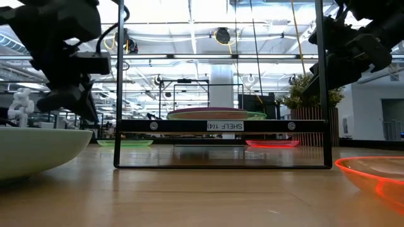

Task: Place and stack plates onto a shelf
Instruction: Stack the green plate on top of the green plate on the shelf

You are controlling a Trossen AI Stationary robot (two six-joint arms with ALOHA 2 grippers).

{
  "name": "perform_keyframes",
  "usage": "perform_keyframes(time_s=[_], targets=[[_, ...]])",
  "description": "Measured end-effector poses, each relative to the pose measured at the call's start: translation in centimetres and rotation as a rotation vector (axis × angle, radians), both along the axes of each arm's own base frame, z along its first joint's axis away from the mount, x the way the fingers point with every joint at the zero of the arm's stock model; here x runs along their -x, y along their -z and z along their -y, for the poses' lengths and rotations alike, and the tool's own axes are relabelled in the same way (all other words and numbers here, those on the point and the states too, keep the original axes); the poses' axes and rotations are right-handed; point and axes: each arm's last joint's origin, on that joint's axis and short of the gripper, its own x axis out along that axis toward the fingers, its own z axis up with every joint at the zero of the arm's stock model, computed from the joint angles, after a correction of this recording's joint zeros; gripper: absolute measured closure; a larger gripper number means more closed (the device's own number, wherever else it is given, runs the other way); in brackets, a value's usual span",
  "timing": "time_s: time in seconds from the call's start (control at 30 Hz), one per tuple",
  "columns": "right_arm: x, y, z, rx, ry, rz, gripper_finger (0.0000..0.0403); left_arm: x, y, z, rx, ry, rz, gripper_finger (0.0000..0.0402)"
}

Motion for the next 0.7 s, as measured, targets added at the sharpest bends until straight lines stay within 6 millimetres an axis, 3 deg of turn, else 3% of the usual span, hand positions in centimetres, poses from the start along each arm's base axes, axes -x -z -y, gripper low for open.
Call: perform_keyframes(time_s=[0.4,0.7], targets=[[0.0,0.0,0.0,0.036,-0.024,-0.006,0.0321,-0.2,0.1,-1.6,0.067,-0.045,-0.044,0.0332],[0.0,0.0,0.0,0.036,-0.023,-0.006,0.0321,-0.2,0.2,-1.6,0.059,-0.045,-0.034,0.0242]])
